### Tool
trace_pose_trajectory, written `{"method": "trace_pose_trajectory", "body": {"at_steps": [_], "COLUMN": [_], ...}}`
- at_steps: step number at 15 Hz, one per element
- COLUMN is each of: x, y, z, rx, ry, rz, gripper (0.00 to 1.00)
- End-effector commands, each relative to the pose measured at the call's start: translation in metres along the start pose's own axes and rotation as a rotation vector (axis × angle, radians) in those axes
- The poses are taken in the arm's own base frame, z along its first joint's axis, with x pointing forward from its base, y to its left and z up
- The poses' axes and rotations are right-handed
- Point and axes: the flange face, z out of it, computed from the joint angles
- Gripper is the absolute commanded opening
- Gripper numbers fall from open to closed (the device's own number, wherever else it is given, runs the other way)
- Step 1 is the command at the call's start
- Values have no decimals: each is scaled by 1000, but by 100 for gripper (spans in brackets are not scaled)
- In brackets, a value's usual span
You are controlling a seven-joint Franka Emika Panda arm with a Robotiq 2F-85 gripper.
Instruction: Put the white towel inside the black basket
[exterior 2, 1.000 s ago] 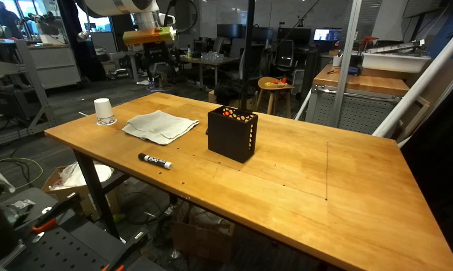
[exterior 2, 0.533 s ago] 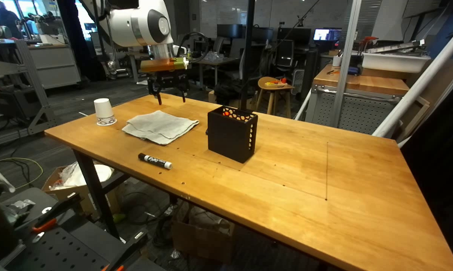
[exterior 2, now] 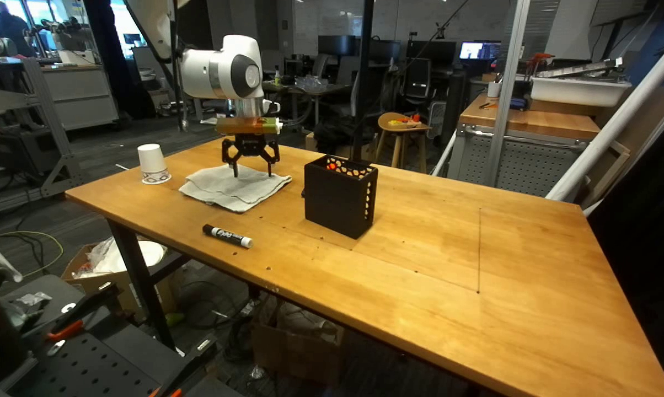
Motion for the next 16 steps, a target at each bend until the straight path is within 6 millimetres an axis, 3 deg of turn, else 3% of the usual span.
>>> {"method": "trace_pose_trajectory", "body": {"at_steps": [1, 5, 6, 8, 16], "x": [4, -1, -2, -9, -31], "y": [3, 6, 6, 2, -25], "z": [19, 35, 34, 26, -23], "rx": [87, 125, 135, 145, 144], "ry": [-12, -35, -35, -34, -7], "rz": [25, 65, 76, 104, 166], "gripper": [100, 99, 75, 69, 8]}}
